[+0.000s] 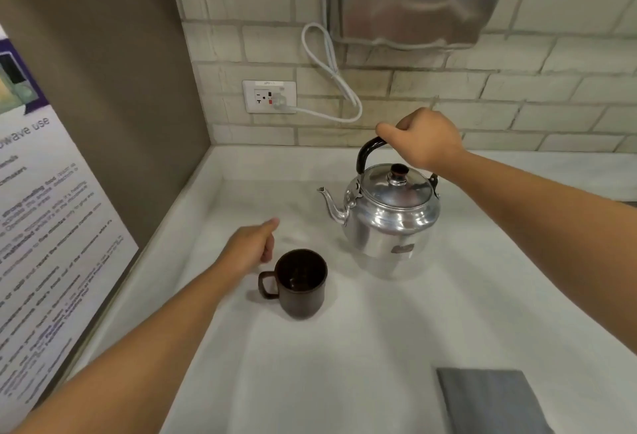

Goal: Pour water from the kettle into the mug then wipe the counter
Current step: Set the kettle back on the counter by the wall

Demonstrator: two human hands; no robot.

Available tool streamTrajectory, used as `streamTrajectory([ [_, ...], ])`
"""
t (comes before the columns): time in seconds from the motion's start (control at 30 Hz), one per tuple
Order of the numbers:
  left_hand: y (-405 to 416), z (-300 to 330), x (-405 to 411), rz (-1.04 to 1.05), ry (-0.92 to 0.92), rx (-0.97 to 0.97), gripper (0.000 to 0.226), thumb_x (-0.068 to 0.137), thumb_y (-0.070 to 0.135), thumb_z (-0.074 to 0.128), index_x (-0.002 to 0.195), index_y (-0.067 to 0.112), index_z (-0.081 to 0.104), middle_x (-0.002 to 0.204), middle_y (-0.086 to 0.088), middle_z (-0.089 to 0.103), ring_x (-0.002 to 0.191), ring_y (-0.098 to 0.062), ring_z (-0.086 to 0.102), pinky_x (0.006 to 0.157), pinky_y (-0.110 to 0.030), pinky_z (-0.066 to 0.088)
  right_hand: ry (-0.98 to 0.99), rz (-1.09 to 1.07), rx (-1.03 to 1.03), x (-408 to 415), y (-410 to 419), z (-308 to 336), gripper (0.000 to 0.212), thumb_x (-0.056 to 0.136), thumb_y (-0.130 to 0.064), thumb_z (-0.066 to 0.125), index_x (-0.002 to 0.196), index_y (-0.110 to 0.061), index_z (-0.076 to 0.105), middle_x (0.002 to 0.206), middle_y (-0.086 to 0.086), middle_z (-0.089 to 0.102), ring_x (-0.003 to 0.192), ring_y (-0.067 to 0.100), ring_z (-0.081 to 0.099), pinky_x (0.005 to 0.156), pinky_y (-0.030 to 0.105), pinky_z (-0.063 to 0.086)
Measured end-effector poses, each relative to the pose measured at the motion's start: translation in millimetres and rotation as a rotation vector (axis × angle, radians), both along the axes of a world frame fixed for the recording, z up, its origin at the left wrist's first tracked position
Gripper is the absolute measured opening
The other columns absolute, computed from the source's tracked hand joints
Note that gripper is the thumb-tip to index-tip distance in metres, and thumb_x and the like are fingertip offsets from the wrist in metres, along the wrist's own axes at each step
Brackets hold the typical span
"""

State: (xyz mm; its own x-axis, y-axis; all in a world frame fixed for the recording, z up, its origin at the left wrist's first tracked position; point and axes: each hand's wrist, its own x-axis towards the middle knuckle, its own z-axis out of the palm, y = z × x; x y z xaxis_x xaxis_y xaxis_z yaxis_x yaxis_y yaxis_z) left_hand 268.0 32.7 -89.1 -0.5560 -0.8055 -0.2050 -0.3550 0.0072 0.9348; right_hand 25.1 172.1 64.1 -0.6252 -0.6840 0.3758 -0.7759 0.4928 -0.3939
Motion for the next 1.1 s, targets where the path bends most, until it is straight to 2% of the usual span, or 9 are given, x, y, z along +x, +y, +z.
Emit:
streamTrajectory([
  [0.1,-19,38,-38,0.071,0.081,-0.203,0.049,0.084,0.054,0.053,0.050,0.018,0.053,0.055,0.000,0.055,0.059,-0.018,0.053,0.074,-0.037,0.049,-0.033,-0.006,0.006,-18,-8,-6,0.048,0.074,-0.051,0.044,0.045,-0.018,0.025,0.044,-0.001,0.025,0.045,0.020,0.028,0.046,0.028,0.023],
  [0.23,-21,92,-115,-0.033,0.197,-0.487,0.041,0.081,0.050,0.061,0.068,0.010,0.059,0.064,0.004,0.058,0.057,-0.007,0.050,0.056,-0.016,0.038,-0.154,0.021,-0.027,-45,-23,-21,0.046,0.084,-0.039,0.042,0.047,-0.015,0.028,0.046,0.000,0.029,0.045,0.020,0.029,0.046,0.030,0.024],
  [0.3,-17,107,-152,-0.212,0.207,-0.514,0.028,0.078,0.045,0.070,0.087,0.019,0.064,0.083,0.010,0.064,0.074,0.000,0.057,0.063,-0.006,0.038,-0.199,0.019,-0.030,-58,-31,-30,0.046,0.087,-0.037,0.041,0.048,-0.014,0.033,0.047,0.001,0.036,0.046,0.020,0.035,0.046,0.031,0.027],
  [0.37,-16,110,-181,-0.405,0.123,-0.492,0.046,0.076,0.044,0.075,0.113,0.021,0.061,0.107,0.008,0.062,0.097,-0.003,0.057,0.074,-0.008,0.039,-0.227,0.017,-0.035,-71,-39,-38,0.046,0.089,-0.035,0.040,0.049,-0.013,0.037,0.048,0.002,0.042,0.047,0.021,0.040,0.047,0.032,0.027],
  [0.43,-20,105,-203,-0.516,0.028,-0.487,0.058,0.077,0.041,0.075,0.127,0.019,0.055,0.116,0.004,0.058,0.105,-0.010,0.056,0.083,-0.017,0.042,-0.255,0.005,-0.043,-84,-48,-45,0.045,0.089,-0.033,0.039,0.049,-0.014,0.040,0.049,0.002,0.046,0.047,0.020,0.043,0.047,0.031,0.027],
  [0.57,-34,88,-231,-0.524,0.048,-0.493,0.036,0.082,0.029,0.072,0.110,0.010,0.064,0.096,-0.006,0.068,0.087,-0.020,0.065,0.086,-0.039,0.052,-0.284,0.011,-0.033,-107,-63,-54,0.042,0.087,-0.031,0.038,0.048,-0.014,0.039,0.048,0.003,0.046,0.047,0.019,0.042,0.046,0.030,0.026],
  [0.7,-47,73,-247,-0.519,0.098,-0.439,0.019,0.083,0.027,0.072,0.094,0.012,0.068,0.068,0.003,0.065,0.063,-0.008,0.061,0.074,-0.036,0.052,-0.302,0.002,-0.012,-122,-75,-64,0.041,0.083,-0.033,0.037,0.046,-0.015,0.034,0.044,0.000,0.039,0.043,0.019,0.036,0.045,0.029,0.025],
  [0.93,-53,61,-258,-0.559,0.085,-0.354,0.025,0.084,0.026,0.071,0.101,0.008,0.068,0.080,-0.011,0.069,0.072,-0.015,0.061,0.077,-0.033,0.051,-0.339,0.006,-0.010,-136,-81,-83,0.045,0.085,-0.036,0.039,0.047,-0.014,0.033,0.044,-0.001,0.036,0.042,0.017,0.034,0.045,0.028,0.026],
  [1.1,-57,59,-262,-0.508,0.098,-0.329,0.027,0.085,0.028,0.070,0.107,0.012,0.070,0.082,-0.003,0.069,0.079,-0.015,0.064,0.087,-0.038,0.053,-0.356,0.126,-0.119,-145,-77,-87,0.032,0.084,-0.030,0.044,0.066,-0.005,0.054,0.060,0.002,0.051,0.053,0.016,0.044,0.052,0.029,0.034],
])
